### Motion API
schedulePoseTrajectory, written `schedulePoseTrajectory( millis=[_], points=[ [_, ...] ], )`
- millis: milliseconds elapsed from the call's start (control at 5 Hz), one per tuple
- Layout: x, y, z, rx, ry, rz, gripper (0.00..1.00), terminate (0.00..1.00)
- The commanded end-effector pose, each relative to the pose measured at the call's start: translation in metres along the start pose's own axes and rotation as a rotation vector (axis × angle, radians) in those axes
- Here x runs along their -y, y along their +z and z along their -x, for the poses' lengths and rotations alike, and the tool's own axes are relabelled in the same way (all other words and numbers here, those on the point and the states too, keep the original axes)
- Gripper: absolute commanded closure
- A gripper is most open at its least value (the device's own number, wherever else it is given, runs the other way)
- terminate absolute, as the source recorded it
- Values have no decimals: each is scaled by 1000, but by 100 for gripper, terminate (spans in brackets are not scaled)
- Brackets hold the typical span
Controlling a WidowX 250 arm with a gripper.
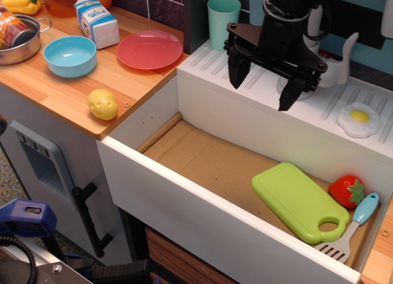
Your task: Put potato on plate
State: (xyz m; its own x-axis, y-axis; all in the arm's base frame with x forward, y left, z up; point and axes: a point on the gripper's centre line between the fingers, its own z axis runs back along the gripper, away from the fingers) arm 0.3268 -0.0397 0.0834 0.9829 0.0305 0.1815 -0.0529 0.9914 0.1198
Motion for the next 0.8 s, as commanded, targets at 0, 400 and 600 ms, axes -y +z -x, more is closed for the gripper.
schedulePoseTrajectory(
  millis=[0, 400, 600],
  points=[
    [0, 0, 0, 0, 0, 0, 0, 0],
    [-64, 9, 43, -39, 49, -59, 0, 0],
    [-100, 14, 64, -82, 18, -92, 0, 0]
  ],
)
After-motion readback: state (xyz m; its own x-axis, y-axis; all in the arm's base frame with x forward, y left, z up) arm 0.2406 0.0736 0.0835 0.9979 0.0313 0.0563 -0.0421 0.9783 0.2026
